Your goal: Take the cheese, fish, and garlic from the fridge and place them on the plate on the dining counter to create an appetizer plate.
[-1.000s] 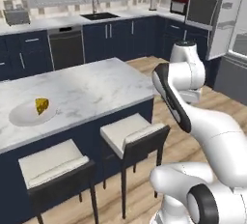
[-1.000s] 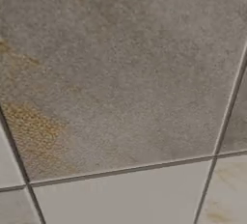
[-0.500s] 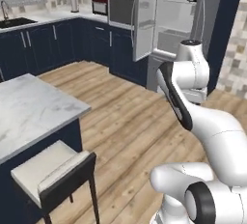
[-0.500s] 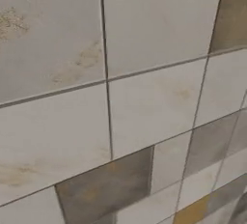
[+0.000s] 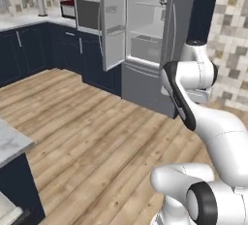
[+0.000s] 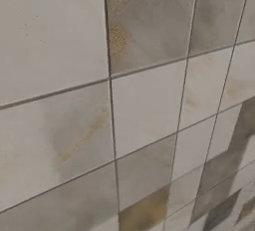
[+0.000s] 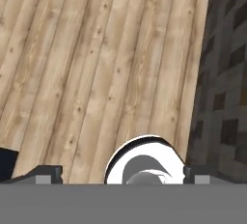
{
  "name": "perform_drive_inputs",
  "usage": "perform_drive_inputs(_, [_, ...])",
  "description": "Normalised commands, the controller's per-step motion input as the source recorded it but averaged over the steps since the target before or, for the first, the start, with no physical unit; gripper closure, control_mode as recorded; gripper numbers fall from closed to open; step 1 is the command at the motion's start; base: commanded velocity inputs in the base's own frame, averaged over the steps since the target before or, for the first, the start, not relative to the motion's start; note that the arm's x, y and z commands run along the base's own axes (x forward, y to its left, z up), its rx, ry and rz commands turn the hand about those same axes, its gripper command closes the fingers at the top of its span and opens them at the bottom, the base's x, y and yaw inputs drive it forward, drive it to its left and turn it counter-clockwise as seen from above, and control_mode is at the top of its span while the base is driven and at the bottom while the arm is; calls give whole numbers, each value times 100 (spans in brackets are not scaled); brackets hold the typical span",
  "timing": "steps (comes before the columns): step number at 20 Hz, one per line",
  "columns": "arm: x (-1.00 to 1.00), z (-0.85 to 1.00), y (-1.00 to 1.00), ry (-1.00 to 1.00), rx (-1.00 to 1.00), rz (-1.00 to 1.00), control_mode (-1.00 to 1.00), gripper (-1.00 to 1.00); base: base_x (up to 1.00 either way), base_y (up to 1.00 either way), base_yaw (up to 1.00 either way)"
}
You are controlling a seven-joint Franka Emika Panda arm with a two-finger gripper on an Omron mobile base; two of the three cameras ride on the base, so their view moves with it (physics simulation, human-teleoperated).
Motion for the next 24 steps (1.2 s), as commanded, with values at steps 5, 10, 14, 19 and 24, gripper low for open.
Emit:
perform_drive_inputs(5, [0, 0, 0, 0, 0, 0, 100, -100, 100, -54, -5])
perform_drive_inputs(10, [0, 0, 0, 0, 0, 0, 100, -100, 100, -11, -1])
perform_drive_inputs(14, [0, 0, 0, 0, 0, 0, 100, -100, 100, 0, -5])
perform_drive_inputs(19, [0, 0, 0, 0, 0, 0, 100, -100, 100, 7, -7])
perform_drive_inputs(24, [0, 0, 0, 0, 0, 0, 100, -100, 100, 34, -15])
